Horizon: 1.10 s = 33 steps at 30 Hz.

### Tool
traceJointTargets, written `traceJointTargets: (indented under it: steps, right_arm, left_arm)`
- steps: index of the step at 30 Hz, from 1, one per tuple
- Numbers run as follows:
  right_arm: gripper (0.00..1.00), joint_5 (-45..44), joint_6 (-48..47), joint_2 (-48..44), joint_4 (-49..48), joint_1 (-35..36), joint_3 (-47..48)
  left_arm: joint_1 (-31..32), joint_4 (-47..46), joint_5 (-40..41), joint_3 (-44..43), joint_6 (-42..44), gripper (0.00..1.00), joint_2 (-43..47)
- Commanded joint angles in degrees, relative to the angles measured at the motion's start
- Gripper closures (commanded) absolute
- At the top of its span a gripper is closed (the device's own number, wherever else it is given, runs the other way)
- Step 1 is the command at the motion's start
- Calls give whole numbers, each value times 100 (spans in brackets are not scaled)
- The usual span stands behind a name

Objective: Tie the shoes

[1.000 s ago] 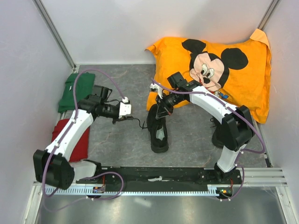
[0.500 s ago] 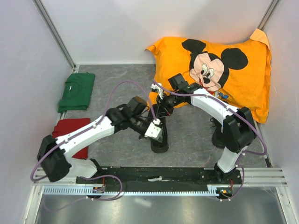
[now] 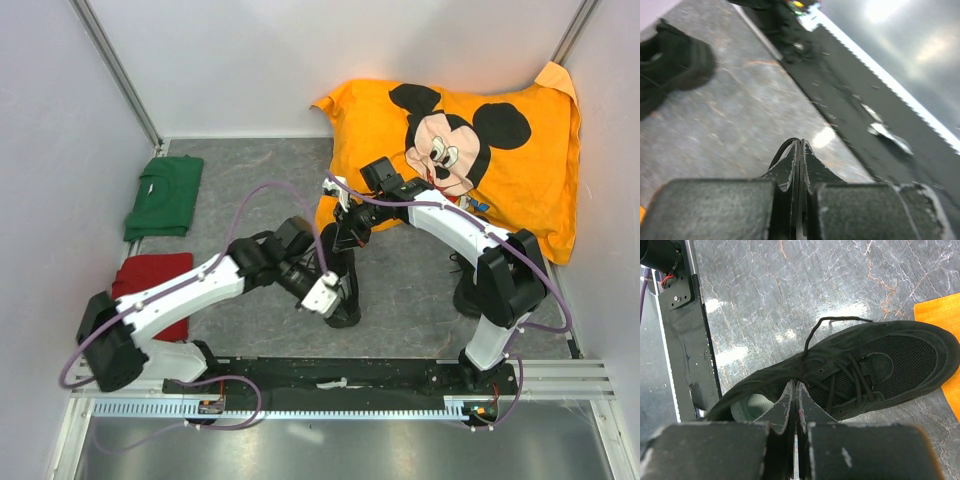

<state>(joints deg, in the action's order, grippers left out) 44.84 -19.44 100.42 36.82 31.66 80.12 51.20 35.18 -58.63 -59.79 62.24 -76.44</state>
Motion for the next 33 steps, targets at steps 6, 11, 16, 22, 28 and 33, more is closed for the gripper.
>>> traceJointTargets:
  steps: [6, 11, 16, 22, 28, 33]
  right_arm:
    - [100, 33, 177, -550, -473, -63, -136]
    - [100, 104, 318, -699, -579, -55, -330]
    - [100, 104, 309, -805, -623, -55, -523]
    - [100, 130, 160, -893, -667, -63, -690]
    - [100, 157, -86, -998, -676, -72, -805]
    - [100, 227, -183, -954, -659, -90, -796]
  left_arm:
    - [4, 613, 509, 1285, -9, 98, 1465]
    - [4, 132, 625, 1391, -536, 98, 1571]
    - [406, -819, 352, 953, -1117, 99, 1047]
    - [970, -2054, 177, 424, -767, 98, -98]
    - [1138, -4262, 641, 995, -888, 98, -871]
    - [1138, -5960, 2089, 1347, -1407, 80, -1293]
